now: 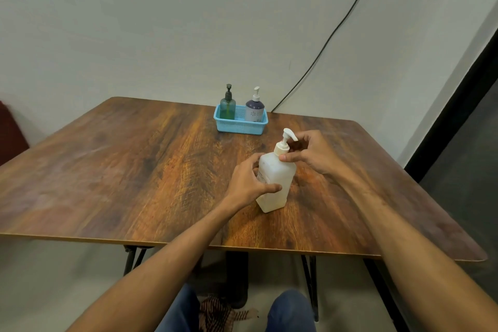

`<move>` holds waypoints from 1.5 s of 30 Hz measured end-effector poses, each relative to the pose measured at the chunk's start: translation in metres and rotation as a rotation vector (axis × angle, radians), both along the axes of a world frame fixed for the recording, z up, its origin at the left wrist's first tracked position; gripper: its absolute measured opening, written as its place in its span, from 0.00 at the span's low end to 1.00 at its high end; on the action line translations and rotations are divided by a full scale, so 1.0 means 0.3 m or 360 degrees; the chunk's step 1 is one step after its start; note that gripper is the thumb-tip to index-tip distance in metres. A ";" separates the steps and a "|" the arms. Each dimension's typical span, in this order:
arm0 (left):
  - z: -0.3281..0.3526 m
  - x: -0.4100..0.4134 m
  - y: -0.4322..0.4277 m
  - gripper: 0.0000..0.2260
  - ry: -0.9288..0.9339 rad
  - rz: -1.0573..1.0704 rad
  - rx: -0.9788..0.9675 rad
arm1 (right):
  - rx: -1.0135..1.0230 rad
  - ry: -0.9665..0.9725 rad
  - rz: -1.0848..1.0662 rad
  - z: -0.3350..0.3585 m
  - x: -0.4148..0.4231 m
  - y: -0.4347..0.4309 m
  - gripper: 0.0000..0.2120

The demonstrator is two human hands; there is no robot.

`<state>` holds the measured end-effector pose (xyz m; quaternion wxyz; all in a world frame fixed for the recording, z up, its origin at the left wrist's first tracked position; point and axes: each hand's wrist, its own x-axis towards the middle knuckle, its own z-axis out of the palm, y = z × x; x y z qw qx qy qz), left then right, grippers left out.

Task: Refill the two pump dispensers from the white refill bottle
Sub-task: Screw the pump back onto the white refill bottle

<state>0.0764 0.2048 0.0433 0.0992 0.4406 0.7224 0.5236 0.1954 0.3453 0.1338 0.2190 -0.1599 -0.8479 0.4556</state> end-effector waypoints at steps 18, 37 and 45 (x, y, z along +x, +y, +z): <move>0.006 0.006 -0.006 0.36 -0.0026 -0.0010 0.0020 | -0.0104 0.0241 -0.0155 -0.067 -0.033 -0.028 0.21; 0.001 0.004 -0.002 0.35 -0.0028 -0.0024 0.0021 | -0.0317 0.0381 -0.0240 -0.092 -0.031 -0.037 0.23; 0.002 0.005 -0.004 0.35 -0.0043 -0.0015 0.0022 | -0.0373 0.0353 -0.0124 -0.068 -0.005 -0.024 0.22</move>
